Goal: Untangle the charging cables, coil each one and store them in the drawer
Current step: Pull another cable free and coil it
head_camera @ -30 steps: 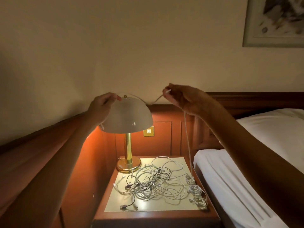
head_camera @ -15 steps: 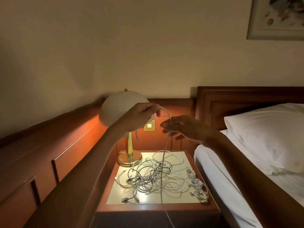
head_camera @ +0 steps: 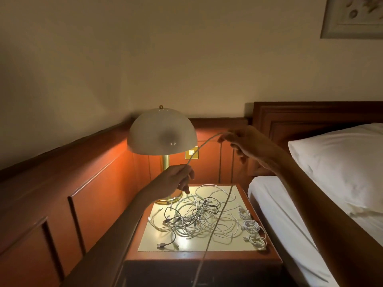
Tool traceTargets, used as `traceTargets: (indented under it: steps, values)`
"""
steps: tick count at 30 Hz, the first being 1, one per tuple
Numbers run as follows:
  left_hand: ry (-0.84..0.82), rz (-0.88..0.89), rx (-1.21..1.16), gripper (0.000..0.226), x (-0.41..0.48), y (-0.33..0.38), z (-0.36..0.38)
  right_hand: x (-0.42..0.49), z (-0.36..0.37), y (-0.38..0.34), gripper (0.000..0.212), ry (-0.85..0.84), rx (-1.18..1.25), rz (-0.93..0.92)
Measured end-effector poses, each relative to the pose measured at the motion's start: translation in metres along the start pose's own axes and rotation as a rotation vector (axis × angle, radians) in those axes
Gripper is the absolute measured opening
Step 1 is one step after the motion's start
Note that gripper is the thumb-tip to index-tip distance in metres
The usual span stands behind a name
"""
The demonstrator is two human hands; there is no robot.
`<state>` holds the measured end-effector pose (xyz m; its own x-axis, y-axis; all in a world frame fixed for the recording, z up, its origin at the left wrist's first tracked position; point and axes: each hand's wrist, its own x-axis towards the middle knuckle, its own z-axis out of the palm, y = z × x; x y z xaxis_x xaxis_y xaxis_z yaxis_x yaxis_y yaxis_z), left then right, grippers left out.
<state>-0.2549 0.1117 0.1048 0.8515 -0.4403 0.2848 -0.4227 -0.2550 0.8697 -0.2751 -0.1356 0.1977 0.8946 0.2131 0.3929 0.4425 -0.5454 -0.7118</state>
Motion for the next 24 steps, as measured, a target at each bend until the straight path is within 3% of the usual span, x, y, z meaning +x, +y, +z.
traceTargets:
  steps: [1,3,4,6,9,11,13,19,21,24]
  values:
    - [-0.01,-0.029,-0.075,0.033,-0.002,0.002,0.003,-0.001,0.003,0.005,0.029,0.01,-0.189,-0.041]
    - [-0.039,-0.044,-0.215,0.032,-0.006,0.007,0.011,0.001,0.013,0.017,0.064,-0.018,-0.434,-0.118]
    - [-0.057,-0.038,-0.279,0.031,-0.008,0.01,0.014,0.0,0.018,0.019,0.067,-0.057,-0.47,-0.15]
    - [-0.098,-0.017,-0.386,0.031,-0.01,0.015,0.019,-0.001,0.029,0.022,0.045,-0.159,-0.474,-0.237]
    - [-0.119,-0.006,-0.521,0.032,-0.013,0.023,0.023,-0.003,0.039,0.026,0.011,-0.29,-0.329,-0.286]
    - [-0.148,-0.026,-0.564,0.032,-0.015,0.025,0.022,-0.002,0.04,0.03,0.025,-0.28,-0.161,-0.23]
    - [-0.219,-0.061,-0.558,0.032,-0.019,0.022,0.021,0.001,0.038,0.032,0.024,-0.21,-0.061,-0.166]
    - [-0.418,-0.15,-0.56,0.034,-0.024,0.013,0.024,0.001,0.051,0.041,0.018,-0.109,-0.049,-0.172]
    - [-0.389,-0.101,-0.646,0.034,-0.023,0.016,0.027,-0.005,0.066,0.049,0.023,-0.074,-0.02,-0.117]
    - [-0.153,-0.005,-0.89,0.037,-0.01,0.016,0.028,-0.03,0.102,0.065,0.035,-0.069,0.138,0.028]
